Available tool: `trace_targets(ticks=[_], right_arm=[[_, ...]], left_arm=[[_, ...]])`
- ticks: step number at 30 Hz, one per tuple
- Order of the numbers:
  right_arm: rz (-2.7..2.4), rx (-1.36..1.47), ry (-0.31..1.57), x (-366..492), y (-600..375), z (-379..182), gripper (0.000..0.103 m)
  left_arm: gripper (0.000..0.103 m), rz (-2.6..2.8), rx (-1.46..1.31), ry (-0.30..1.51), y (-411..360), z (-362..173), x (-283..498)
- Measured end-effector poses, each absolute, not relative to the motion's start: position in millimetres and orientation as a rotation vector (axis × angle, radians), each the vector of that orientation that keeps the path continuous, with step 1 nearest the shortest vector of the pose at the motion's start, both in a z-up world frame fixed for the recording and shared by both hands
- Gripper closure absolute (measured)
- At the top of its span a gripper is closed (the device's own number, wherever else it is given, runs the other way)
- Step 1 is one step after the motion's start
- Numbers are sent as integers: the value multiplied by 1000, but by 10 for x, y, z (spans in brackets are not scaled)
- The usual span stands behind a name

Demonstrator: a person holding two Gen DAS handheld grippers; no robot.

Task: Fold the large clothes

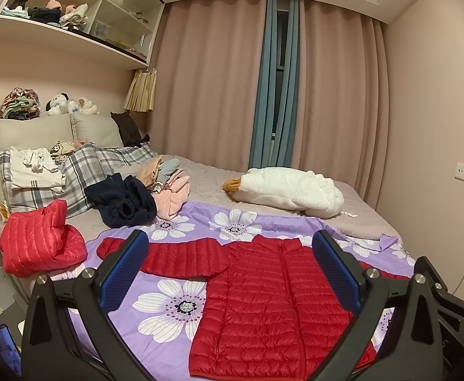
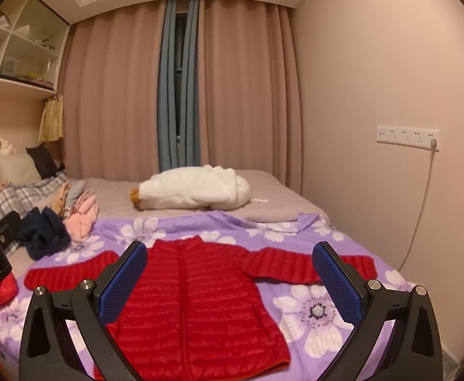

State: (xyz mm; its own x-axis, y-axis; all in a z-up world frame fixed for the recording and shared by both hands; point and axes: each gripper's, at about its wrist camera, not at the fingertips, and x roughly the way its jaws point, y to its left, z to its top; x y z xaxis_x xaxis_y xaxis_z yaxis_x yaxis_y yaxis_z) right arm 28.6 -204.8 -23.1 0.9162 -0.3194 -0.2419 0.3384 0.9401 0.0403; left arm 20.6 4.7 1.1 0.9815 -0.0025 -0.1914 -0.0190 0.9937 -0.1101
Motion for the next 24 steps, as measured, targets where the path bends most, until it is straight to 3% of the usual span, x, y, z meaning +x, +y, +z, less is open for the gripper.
trace_targets(ticks=[24], right_arm=[[-332, 83, 244, 308, -2072, -277, 0]], left_arm=[[0, -4, -101, 247, 9, -97, 389]])
